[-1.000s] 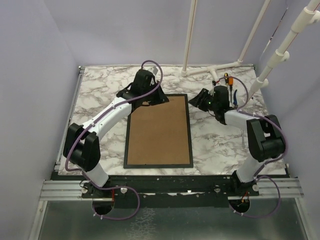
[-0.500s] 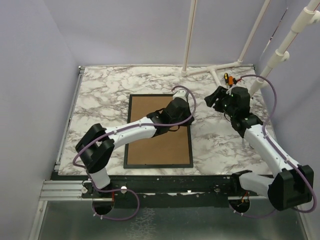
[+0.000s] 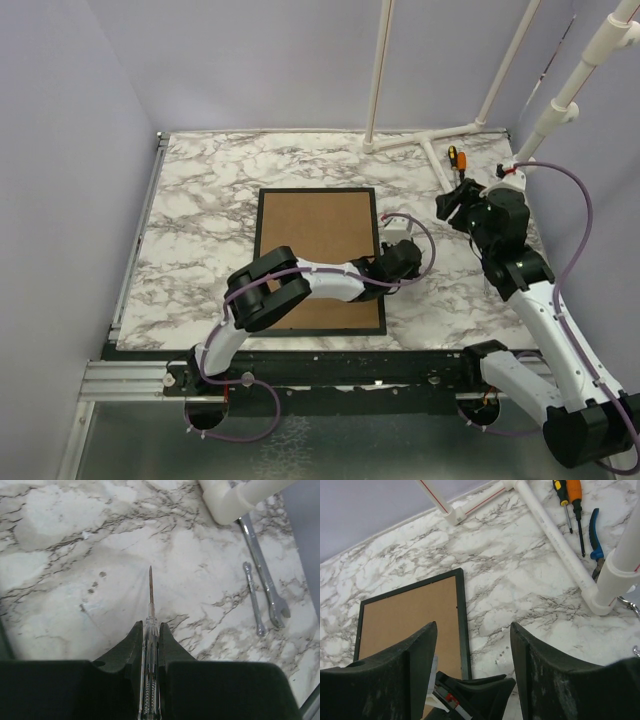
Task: Take the photo out of the frame
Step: Place the screwdriver at the center of the board.
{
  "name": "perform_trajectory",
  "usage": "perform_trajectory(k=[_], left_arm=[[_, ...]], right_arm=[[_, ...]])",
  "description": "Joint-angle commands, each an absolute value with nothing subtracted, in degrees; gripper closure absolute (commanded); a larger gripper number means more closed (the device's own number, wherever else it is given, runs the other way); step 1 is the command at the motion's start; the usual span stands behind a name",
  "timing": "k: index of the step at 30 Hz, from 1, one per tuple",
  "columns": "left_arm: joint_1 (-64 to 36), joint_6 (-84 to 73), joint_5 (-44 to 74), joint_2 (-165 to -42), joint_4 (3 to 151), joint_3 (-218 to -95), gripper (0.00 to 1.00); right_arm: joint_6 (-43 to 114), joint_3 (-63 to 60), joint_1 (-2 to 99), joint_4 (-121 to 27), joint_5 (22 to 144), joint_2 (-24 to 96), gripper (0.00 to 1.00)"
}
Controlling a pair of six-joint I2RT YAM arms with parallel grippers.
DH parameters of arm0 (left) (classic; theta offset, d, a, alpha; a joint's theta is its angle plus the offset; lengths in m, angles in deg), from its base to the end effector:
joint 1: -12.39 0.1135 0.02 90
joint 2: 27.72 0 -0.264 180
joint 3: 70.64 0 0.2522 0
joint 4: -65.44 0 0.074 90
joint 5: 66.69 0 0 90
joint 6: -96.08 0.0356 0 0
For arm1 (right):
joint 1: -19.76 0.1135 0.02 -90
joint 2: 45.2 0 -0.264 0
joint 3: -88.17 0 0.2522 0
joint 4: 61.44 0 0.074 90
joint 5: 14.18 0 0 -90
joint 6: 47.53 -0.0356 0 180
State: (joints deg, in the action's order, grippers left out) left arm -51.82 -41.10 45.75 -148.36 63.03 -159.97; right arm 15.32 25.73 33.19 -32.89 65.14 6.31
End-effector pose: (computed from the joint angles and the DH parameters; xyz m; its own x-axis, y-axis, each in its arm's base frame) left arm 0.2139 -0.4115 0.1579 -0.6467 -0.2199 -0.7304 0.3126 0.7970 -0.5168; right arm 0.2031 0.0417 0.3350 -0.2877 0.3923 -0.8737 0.0841 0.9191 0.3850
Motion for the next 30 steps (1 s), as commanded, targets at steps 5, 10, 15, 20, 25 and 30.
perform_trajectory(k=[5,10,15,20,25,30], left_arm=[[-53.18,-41.41,50.43,-154.17,56.78,-166.09,1.0],[-53.0,-38.03,52.2,-153.51,56.78,-166.56,1.0],[-52.79,-36.61,50.75,-155.76,58.48,-169.13,0.78],[-51.02,-38.77,48.37,-158.91,60.57,-171.7,0.94],[-49.19,-37.1,48.2,-159.73,61.07,-173.11,0.76],[-47.3,-33.7,47.81,-154.86,65.23,-171.17,0.58]], right_arm=[[16.06,25.71,33.03,-27.93,63.83,3.99,0.38],[15.42,27.24,33.03,-27.6,62.73,1.79,0.38],[14.84,28.74,33.03,-27.74,61.65,-0.88,0.38],[13.47,29.65,33.03,-27.36,62.06,-1.63,0.38],[12.53,29.86,33.03,-25.12,60.65,-2.74,0.36],[12.12,31.97,33.03,-26.58,65.7,-3.2,0.36]])
